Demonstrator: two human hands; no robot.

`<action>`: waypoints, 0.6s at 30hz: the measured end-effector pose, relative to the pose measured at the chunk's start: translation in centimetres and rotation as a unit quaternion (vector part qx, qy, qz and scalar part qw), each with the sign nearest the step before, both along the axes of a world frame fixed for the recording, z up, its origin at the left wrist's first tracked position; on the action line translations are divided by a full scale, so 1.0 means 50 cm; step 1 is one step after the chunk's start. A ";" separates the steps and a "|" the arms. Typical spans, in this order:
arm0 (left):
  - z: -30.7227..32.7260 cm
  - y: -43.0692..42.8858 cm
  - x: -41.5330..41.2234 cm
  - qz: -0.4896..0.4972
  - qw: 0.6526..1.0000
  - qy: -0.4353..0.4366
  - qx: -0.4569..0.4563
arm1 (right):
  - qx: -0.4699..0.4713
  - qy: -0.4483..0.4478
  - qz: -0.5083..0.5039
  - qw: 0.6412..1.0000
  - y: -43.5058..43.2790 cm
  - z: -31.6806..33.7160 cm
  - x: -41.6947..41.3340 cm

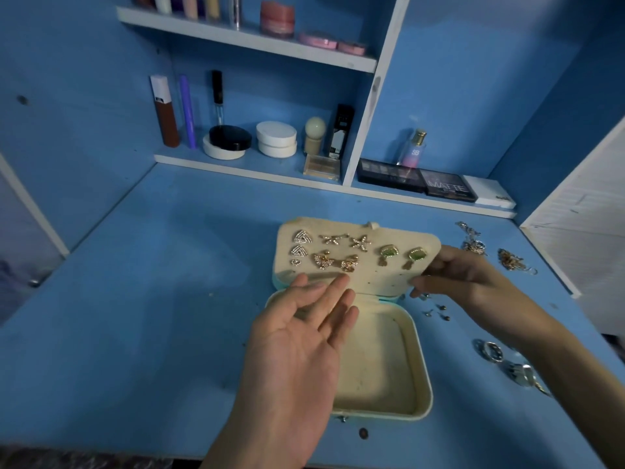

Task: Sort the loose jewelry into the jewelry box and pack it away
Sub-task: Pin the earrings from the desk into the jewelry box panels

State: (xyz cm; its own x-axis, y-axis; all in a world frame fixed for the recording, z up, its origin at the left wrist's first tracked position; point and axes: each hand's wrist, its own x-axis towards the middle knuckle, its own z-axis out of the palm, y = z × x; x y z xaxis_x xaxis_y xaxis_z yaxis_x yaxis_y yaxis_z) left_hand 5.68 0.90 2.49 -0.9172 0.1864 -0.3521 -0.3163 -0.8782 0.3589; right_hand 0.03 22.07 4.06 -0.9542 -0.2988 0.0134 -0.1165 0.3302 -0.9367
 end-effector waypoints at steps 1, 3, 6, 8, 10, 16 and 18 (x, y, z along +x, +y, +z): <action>0.003 0.000 0.001 -0.001 1.000 -0.003 -0.015 | -0.003 0.000 -0.003 1.000 -0.002 -0.003 -0.003; 0.006 -0.001 0.006 0.005 0.996 0.011 -0.086 | -0.005 0.000 -0.016 1.000 -0.004 -0.008 -0.009; 0.024 -0.018 -0.006 0.041 0.952 0.102 -0.285 | 0.008 -0.001 -0.039 0.999 -0.005 -0.014 -0.018; 0.019 -0.039 -0.040 0.090 0.893 0.160 -0.412 | 0.011 -0.002 -0.048 0.999 -0.009 -0.018 -0.023; 0.006 -0.057 -0.086 0.121 0.834 0.192 -0.502 | 0.000 -0.004 -0.056 0.998 -0.014 -0.021 -0.025; -0.032 -0.063 -0.181 0.087 0.777 0.242 -0.575 | 0.023 0.003 -0.094 0.995 -0.019 -0.025 -0.032; -0.039 -0.064 -0.190 0.090 0.772 0.255 -0.576 | 0.030 -0.002 -0.106 0.994 -0.013 -0.026 -0.035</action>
